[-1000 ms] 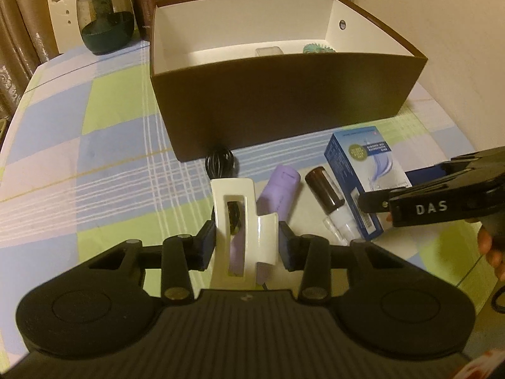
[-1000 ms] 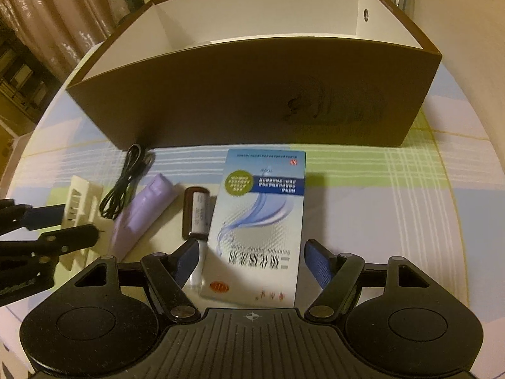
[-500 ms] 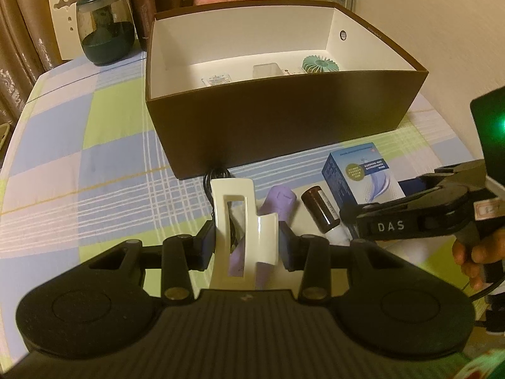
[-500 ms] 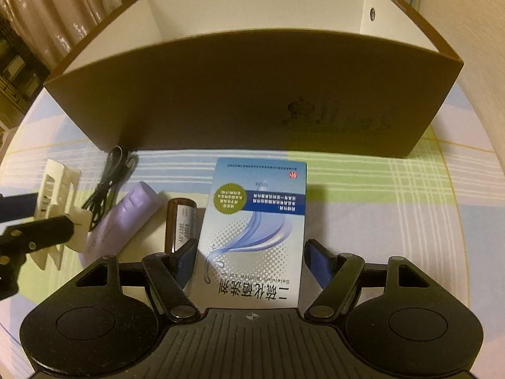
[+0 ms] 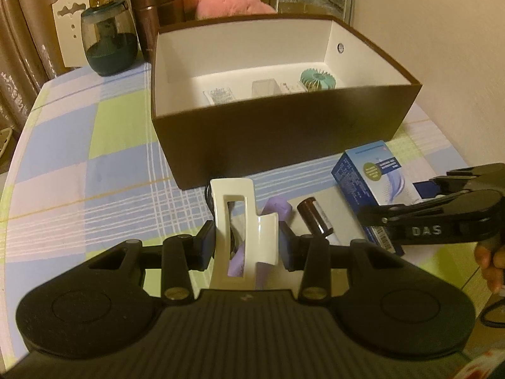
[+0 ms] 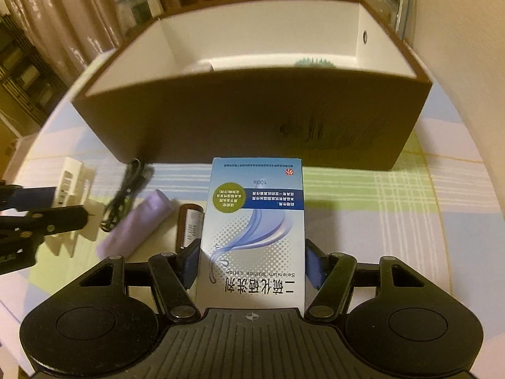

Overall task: Organize rigid objects
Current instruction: 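Lift the clip and medicine box and carry both over the brown box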

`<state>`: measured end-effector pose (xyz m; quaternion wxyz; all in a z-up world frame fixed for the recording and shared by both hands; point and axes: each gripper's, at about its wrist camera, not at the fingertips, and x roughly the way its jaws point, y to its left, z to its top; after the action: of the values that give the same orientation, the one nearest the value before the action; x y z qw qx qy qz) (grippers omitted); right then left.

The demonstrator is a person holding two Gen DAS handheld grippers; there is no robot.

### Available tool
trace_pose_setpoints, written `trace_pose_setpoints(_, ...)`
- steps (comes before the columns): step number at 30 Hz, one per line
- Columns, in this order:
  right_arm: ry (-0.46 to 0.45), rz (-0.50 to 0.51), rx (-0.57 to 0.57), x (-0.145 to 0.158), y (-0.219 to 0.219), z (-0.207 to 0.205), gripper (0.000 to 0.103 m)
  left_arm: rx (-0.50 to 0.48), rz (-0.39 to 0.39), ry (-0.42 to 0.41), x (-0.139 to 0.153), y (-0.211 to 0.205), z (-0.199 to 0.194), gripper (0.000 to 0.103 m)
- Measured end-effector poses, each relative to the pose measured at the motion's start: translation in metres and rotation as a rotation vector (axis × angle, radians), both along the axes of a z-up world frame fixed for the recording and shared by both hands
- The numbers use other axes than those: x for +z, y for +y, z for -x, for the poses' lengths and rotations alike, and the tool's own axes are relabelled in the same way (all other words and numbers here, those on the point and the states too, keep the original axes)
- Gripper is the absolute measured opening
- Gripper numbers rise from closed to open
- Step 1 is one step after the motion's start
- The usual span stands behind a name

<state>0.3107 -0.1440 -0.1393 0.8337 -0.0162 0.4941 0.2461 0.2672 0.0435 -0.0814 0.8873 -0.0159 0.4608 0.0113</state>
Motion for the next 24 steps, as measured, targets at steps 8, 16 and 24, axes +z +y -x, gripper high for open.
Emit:
trace_pose_setpoints(8,-0.048,-0.067,0.029,0.037,-0.008,0.006,0.065,-0.002,-0.007,-0.046,0.022,0.001,-0.002,0.038)
trace_pose_setpoints(16,-0.102,-0.119,0.057,0.068,-0.001,0.000,0.065,-0.001,-0.016,-0.084,0.043,0.004,-0.015,0.038)
trace_pose_setpoints(24,-0.155,-0.165,0.069,0.092,0.009,-0.033,0.065,-0.002,-0.036,-0.148,0.066,0.010,-0.044,0.038)
